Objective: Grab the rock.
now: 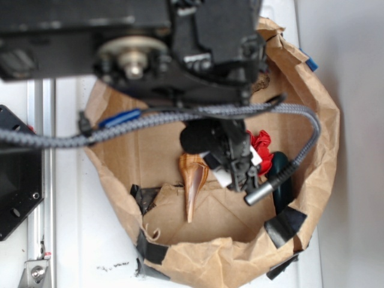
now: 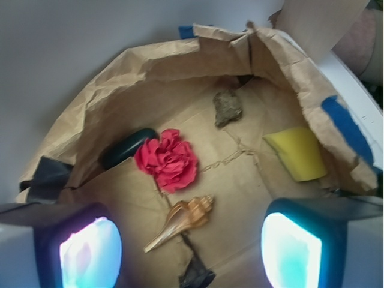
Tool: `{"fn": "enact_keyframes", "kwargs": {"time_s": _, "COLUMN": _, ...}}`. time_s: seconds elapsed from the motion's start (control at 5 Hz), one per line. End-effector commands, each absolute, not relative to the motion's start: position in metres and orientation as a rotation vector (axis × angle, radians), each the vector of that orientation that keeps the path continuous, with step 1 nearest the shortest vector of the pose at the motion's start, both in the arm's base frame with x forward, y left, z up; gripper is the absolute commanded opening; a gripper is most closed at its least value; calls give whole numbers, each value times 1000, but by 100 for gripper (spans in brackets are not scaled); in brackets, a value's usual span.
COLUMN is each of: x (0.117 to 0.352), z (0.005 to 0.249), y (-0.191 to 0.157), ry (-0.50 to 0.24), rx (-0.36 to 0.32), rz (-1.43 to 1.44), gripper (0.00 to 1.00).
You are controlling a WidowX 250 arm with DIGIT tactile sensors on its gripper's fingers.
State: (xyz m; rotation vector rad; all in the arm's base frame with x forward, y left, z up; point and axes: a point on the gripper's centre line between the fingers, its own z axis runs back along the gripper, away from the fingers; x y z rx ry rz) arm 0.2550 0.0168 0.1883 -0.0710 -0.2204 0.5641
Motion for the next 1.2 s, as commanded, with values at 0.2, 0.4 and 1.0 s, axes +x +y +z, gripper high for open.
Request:
{"fn": "enact_keyframes", "kwargs": {"time_s": 0.2, "x": 276, "z": 157, "y": 38, "ry": -256, "rx": 24, "rz": 535, "gripper": 100}}
{"fn": "enact_keyframes", "kwargs": {"time_s": 0.4, "x": 278, "z": 108, "y": 54, "ry": -259, "rx": 85, "rz": 522, "gripper": 100}}
{"fn": "enact_keyframes", "kwargs": {"time_s": 1.0, "x": 297, "z": 96, "y": 74, "ry": -300, "rx": 36, "rz": 575, "gripper": 100}}
